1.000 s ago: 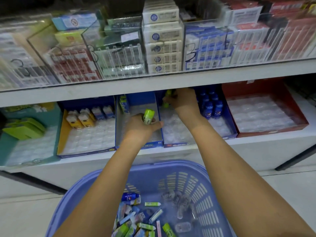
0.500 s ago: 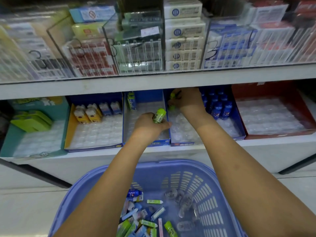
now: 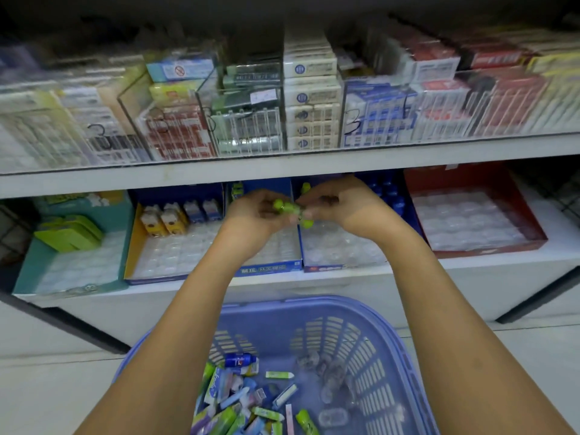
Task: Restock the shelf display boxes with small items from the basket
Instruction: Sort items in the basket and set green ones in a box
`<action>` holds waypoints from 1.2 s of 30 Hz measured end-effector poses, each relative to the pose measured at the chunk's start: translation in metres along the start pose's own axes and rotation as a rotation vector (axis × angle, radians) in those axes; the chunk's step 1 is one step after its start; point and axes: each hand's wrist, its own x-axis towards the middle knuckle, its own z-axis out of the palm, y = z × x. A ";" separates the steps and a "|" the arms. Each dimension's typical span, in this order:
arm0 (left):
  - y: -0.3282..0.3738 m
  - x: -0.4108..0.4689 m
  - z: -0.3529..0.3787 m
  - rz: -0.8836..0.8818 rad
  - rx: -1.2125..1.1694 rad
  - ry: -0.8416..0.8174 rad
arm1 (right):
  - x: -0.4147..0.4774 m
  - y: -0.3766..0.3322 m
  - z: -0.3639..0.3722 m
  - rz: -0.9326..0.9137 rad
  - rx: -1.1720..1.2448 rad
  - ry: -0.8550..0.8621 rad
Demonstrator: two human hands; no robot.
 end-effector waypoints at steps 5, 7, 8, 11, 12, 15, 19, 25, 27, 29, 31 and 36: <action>0.006 0.001 0.012 -0.011 -0.357 -0.059 | -0.010 0.004 -0.006 0.030 0.145 0.012; 0.007 0.004 0.017 0.000 -0.387 -0.072 | -0.011 0.003 -0.010 0.027 0.243 0.033; 0.007 0.006 0.020 0.013 -0.379 -0.069 | -0.011 0.002 -0.011 0.020 0.272 0.053; 0.010 0.012 0.029 0.040 -0.336 -0.023 | -0.008 0.000 -0.014 0.030 0.247 0.147; 0.010 0.013 0.032 0.040 -0.316 0.000 | -0.005 0.000 -0.015 0.048 0.237 0.176; 0.010 0.007 0.046 0.058 -0.022 0.006 | 0.006 0.003 -0.016 0.051 0.138 0.331; -0.006 -0.025 0.071 0.237 0.607 -0.268 | 0.022 0.017 -0.012 0.017 -0.192 0.414; -0.032 -0.044 0.080 0.334 0.759 -0.384 | 0.043 0.037 -0.013 0.101 -0.556 0.241; -0.032 -0.044 0.080 0.342 0.749 -0.386 | 0.046 0.035 -0.017 0.126 -0.572 0.190; -0.032 -0.044 0.079 0.350 0.743 -0.396 | 0.049 0.034 -0.021 0.146 -0.583 0.134; -0.033 -0.043 0.079 0.356 0.750 -0.399 | 0.052 0.033 -0.019 0.154 -0.579 0.099; -0.033 -0.041 0.077 0.337 0.767 -0.445 | 0.057 0.031 -0.009 0.175 -0.677 0.087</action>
